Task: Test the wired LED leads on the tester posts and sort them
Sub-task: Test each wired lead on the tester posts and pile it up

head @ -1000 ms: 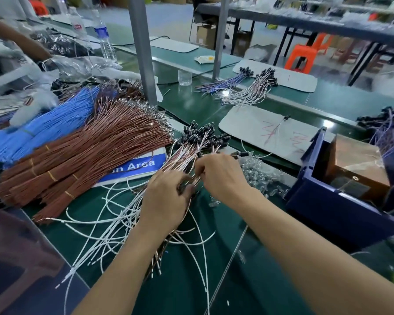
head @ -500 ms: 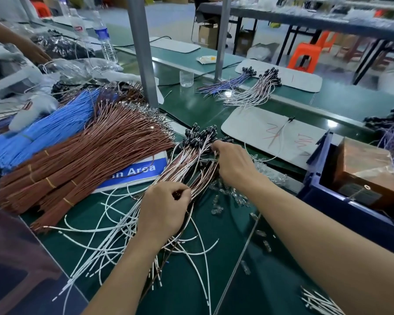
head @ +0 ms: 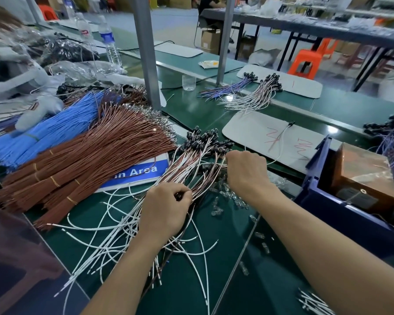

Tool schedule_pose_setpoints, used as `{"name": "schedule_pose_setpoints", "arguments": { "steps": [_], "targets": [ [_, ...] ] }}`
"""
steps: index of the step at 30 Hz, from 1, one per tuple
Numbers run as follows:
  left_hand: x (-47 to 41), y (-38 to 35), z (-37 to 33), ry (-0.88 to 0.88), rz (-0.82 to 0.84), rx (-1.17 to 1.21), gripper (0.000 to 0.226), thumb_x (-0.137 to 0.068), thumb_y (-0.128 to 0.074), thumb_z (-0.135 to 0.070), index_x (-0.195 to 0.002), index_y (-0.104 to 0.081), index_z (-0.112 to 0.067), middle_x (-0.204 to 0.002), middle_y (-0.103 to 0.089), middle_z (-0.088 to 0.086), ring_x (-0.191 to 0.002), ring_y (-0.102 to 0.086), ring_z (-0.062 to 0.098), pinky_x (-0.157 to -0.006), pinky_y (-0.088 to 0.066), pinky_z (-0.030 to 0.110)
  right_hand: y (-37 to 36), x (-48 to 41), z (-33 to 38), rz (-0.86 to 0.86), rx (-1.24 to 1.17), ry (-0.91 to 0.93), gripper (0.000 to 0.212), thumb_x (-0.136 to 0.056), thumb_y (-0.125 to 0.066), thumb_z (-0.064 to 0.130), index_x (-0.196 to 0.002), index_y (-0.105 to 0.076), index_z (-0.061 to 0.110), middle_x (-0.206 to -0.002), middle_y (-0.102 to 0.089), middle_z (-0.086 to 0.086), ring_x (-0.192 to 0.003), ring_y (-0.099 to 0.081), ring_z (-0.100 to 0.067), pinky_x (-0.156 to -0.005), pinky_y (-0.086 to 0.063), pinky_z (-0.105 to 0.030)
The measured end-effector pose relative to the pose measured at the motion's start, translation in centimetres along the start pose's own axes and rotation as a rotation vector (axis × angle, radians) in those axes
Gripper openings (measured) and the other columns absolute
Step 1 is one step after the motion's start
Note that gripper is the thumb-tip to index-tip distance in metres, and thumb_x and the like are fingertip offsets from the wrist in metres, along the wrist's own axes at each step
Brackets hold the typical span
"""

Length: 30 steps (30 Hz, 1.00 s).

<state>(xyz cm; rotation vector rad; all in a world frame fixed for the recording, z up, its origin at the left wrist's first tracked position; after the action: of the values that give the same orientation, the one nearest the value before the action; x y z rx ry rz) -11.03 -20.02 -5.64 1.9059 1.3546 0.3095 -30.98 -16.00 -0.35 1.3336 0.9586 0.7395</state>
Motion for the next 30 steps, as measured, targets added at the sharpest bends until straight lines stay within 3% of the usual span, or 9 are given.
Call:
{"name": "schedule_pose_setpoints", "arguments": {
  "steps": [3, 6, 10, 15, 19, 22, 25, 28, 30],
  "targets": [
    [0.0, 0.1, -0.1, -0.005, -0.002, -0.010, 0.011, -0.091, -0.068, -0.032, -0.088, -0.079, -0.032, -0.084, -0.070, -0.023, -0.082, -0.062, 0.000, -0.079, -0.050, 0.027, 1.8, 0.8, 0.4, -0.097, 0.006, 0.015, 0.036, -0.059, -0.022, -0.009, -0.062, -0.043, 0.020, -0.051, -0.045, 0.006, -0.046, -0.037, -0.012, -0.053, -0.026, -0.029],
    [0.1, 0.1, -0.2, -0.012, -0.009, -0.026, 0.012, -0.093, -0.068, -0.033, -0.092, -0.080, -0.030, -0.084, -0.068, -0.024, -0.082, -0.061, 0.001, -0.078, -0.047, 0.025, 3.1, 1.2, 0.9, -0.121, 0.035, 0.032, 0.034, -0.059, -0.020, -0.009, -0.059, -0.038, 0.020, -0.049, -0.040, 0.007, -0.046, -0.034, -0.011, -0.057, -0.026, -0.029],
    [0.1, 0.2, -0.4, -0.019, -0.016, -0.068, 0.011, -0.093, -0.071, -0.035, -0.096, -0.079, -0.029, -0.091, -0.073, -0.016, -0.085, -0.062, 0.008, -0.083, -0.052, 0.031, 5.3, 0.7, -0.2, -0.164, -0.025, -0.093, 0.036, -0.078, -0.040, -0.011, -0.066, -0.057, 0.018, -0.056, -0.055, 0.002, -0.055, -0.055, -0.018, -0.055, -0.035, -0.029],
    [0.3, 0.3, -0.7, -0.037, -0.044, -0.063, 0.011, -0.093, -0.069, -0.031, -0.093, -0.080, -0.028, -0.081, -0.073, -0.018, -0.073, -0.064, 0.002, -0.077, -0.059, 0.031, 10.8, 0.2, -1.6, -0.253, -0.161, -0.178, 0.021, -0.083, -0.061, 0.002, -0.077, -0.070, 0.020, -0.072, -0.068, -0.001, -0.071, -0.063, -0.026, -0.082, -0.053, -0.042],
    [0.4, 0.7, -1.0, -0.048, -0.095, -0.080, 0.008, -0.092, -0.072, -0.027, -0.087, -0.079, -0.027, -0.064, -0.050, -0.032, -0.063, -0.049, -0.011, -0.064, -0.037, 0.010, 13.4, 0.5, -1.8, -0.203, -0.337, -0.168, 0.024, -0.077, -0.062, 0.001, -0.076, -0.075, 0.021, -0.078, -0.072, -0.004, -0.078, -0.067, -0.030, -0.079, -0.058, -0.043],
    [0.6, 1.4, -1.4, -0.045, -0.173, -0.117, 0.005, -0.090, -0.076, -0.027, -0.090, -0.081, -0.025, -0.067, -0.065, -0.020, -0.059, -0.043, -0.013, -0.067, -0.038, 0.019, 14.0, 0.9, -1.6, -0.143, -0.396, -0.146, 0.026, -0.077, -0.060, 0.003, -0.076, -0.077, 0.023, -0.080, -0.073, -0.002, -0.078, -0.068, -0.027, -0.077, -0.060, -0.041],
    [0.8, 2.2, -3.5, -0.166, -0.285, -0.176, 0.025, -0.084, -0.081, -0.029, -0.106, -0.078, -0.018, -0.094, -0.079, -0.005, -0.079, -0.068, 0.004, -0.087, -0.039, 0.019, 13.5, 1.1, -1.4, -0.071, -0.456, -0.104, 0.028, -0.077, -0.057, 0.004, -0.074, -0.077, 0.024, -0.079, -0.073, -0.001, -0.075, -0.068, -0.023, -0.074, -0.061, -0.038],
    [-0.1, 0.9, -7.6, -0.377, -0.173, -0.044, 0.059, -0.086, -0.078, -0.028, -0.139, -0.057, -0.015, -0.135, -0.065, -0.001, -0.122, -0.047, -0.002, -0.109, -0.024, 0.009, 13.1, 1.0, -1.1, -0.033, -0.506, -0.070, 0.027, -0.079, -0.060, 0.005, -0.074, -0.077, 0.025, -0.072, -0.071, 0.006, -0.067, -0.066, -0.012, -0.061, -0.057, -0.025],
    [-1.3, -1.1, -9.5, -0.389, -0.023, 0.035, 0.067, -0.092, -0.072, -0.030, -0.151, -0.041, -0.025, -0.151, -0.050, -0.004, -0.132, -0.040, 0.002, -0.116, -0.024, 0.021, 13.0, 1.0, -0.4, -0.028, -0.527, -0.034, 0.026, -0.081, -0.061, 0.007, -0.075, -0.079, 0.025, -0.068, -0.070, 0.011, -0.055, -0.059, 0.000, -0.048, -0.046, -0.013]
  ]
}}
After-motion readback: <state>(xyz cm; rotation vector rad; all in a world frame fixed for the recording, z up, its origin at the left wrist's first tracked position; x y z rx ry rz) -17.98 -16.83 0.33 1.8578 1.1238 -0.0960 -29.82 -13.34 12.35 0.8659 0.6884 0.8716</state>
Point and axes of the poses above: each hand's wrist, its own x-axis away from the middle knuckle, its own y-axis out of the back of the hand, z = x × y, the point moved 8 cm from there along -x, towards the middle knuckle
